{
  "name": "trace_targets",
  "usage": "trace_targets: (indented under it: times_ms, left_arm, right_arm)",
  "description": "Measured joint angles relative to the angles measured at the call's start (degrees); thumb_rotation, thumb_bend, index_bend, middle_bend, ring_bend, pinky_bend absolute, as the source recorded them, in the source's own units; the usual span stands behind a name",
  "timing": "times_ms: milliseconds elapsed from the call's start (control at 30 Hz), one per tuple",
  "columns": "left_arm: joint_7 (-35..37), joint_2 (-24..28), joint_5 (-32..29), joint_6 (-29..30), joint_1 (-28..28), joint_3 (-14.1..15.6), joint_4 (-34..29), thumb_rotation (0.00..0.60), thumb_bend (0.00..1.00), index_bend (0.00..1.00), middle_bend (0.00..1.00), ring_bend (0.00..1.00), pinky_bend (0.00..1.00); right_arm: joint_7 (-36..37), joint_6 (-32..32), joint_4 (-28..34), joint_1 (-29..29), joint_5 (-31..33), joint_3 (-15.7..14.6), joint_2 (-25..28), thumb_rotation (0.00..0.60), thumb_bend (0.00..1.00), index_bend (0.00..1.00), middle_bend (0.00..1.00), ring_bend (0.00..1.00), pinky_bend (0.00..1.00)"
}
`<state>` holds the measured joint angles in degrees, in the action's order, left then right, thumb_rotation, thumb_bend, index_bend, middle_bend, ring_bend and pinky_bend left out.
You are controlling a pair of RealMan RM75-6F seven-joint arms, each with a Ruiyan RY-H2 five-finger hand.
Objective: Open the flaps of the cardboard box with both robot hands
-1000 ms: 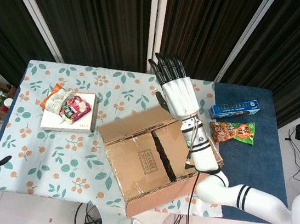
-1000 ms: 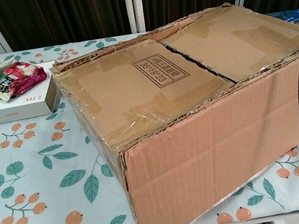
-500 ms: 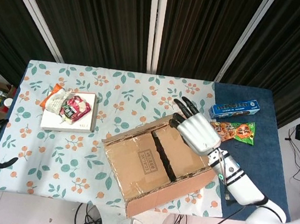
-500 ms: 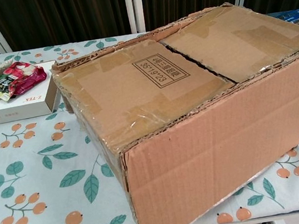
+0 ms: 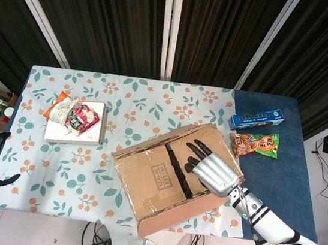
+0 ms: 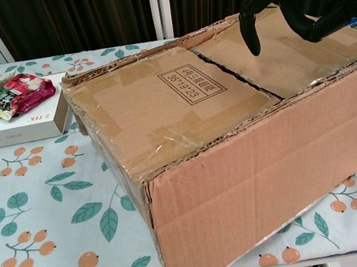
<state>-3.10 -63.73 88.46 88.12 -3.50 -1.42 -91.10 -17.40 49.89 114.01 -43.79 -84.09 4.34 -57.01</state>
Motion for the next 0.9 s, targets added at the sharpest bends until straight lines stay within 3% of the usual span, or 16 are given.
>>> trace_targets:
  times_ms: [667,900]
  left_arm:
    - [0.8,0.0,-0.1,0.0,0.0,-0.1,0.7,0.468,0.10,0.07,0.12,0.09,0.19]
    - [0.6,0.1,-0.2,-0.1,0.1,-0.1,0.4,0.465,0.10,0.07,0.12,0.09,0.19]
  right_arm:
    - [11.0,-1.5,-6.5,-1.7,-9.3,-2.3,-6.0,0.600,1.00,0.44,0.35,0.00,0.00]
    - [8.9,-2.0,-7.2,-1.8,-9.4,-2.8,-6.0,0.600,1.00,0.45,0.40,0.00,0.00]
